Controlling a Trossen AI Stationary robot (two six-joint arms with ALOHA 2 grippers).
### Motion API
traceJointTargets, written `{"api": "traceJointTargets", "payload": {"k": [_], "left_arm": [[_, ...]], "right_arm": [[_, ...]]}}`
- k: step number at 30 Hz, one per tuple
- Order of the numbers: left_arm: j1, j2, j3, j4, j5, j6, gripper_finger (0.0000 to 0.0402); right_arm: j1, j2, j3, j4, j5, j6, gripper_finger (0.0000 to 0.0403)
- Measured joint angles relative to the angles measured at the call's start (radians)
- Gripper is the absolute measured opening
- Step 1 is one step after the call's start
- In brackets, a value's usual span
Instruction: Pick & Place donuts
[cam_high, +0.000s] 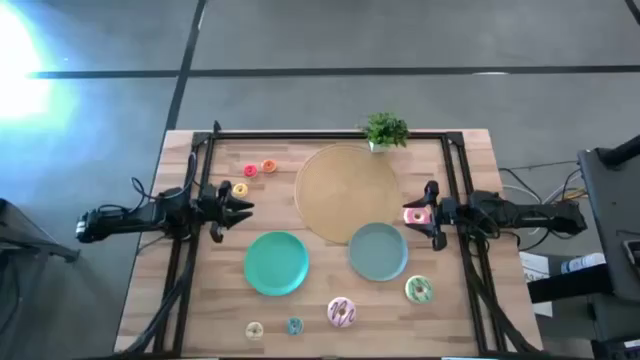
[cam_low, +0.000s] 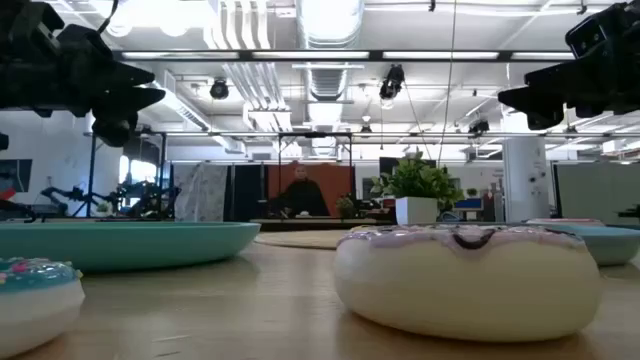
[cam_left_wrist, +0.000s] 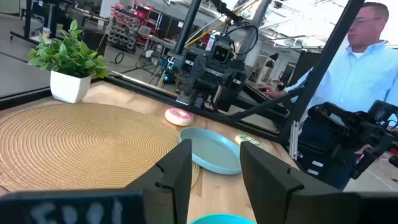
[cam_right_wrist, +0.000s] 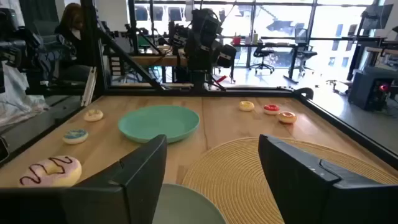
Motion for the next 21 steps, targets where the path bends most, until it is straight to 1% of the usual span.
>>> {"api": "traceJointTargets", "payload": {"k": [14,21], "left_arm": [[0.000,0.000,0.000,0.000,0.000,0.000,0.0110],[0.000,0.000,0.000,0.000,0.000,0.000,0.0110]], "right_arm": [[0.000,0.000,0.000,0.000,0.000,0.000,0.0254],[0.000,0.000,0.000,0.000,0.000,0.000,0.0247]]}}
